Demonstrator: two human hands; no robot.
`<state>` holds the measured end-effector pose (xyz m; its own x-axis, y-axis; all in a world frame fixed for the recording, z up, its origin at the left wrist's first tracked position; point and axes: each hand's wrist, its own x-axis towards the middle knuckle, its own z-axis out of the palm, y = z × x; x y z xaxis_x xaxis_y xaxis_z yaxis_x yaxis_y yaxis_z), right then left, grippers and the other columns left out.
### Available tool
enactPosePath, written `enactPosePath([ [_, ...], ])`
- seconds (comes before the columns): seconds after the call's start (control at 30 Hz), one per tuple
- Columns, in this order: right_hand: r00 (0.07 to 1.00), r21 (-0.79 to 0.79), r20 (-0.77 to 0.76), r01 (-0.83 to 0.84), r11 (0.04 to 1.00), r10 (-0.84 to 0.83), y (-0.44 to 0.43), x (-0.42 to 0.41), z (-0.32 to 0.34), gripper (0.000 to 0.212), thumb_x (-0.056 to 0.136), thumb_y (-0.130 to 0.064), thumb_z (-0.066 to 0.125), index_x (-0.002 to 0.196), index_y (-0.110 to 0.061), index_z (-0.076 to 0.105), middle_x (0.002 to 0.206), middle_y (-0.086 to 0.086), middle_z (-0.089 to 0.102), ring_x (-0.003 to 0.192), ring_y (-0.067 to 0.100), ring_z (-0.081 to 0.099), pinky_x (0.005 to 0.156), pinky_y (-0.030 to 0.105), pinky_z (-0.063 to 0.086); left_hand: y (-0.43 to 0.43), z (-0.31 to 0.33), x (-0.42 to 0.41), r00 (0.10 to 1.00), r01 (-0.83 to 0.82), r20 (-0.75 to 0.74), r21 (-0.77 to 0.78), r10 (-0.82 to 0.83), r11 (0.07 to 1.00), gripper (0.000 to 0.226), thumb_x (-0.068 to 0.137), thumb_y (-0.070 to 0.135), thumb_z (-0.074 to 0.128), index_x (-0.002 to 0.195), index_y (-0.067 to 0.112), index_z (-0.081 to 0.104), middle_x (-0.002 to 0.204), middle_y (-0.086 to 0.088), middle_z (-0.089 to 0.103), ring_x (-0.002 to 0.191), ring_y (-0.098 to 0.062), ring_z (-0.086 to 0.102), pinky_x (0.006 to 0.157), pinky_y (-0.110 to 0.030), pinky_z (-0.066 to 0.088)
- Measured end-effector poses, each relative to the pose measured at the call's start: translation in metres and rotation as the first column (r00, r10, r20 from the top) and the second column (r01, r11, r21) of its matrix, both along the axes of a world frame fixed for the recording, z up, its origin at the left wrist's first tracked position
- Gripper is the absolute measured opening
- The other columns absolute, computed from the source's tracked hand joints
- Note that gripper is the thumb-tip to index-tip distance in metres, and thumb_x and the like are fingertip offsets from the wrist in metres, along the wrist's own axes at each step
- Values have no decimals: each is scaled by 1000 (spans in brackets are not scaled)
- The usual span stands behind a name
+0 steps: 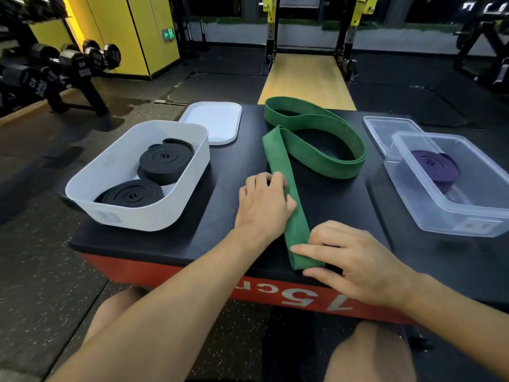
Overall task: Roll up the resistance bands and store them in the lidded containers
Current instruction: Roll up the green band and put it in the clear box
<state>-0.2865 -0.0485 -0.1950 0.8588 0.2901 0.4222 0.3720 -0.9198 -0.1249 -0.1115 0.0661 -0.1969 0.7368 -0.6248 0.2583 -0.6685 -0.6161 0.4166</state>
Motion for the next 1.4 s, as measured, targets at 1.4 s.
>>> enactPosePath([
  [1.4, 972, 299, -221, 141, 944, -75, 16, 2, 10, 23, 93, -51, 63, 109, -43, 78, 80, -16, 51, 76, 1, 51, 81, 15, 35, 3, -1, -1, 999, 30, -43, -27, -31, 999, 57, 86, 74, 63, 117, 28, 51, 135, 1, 44, 128, -24, 38, 106, -39, 35],
])
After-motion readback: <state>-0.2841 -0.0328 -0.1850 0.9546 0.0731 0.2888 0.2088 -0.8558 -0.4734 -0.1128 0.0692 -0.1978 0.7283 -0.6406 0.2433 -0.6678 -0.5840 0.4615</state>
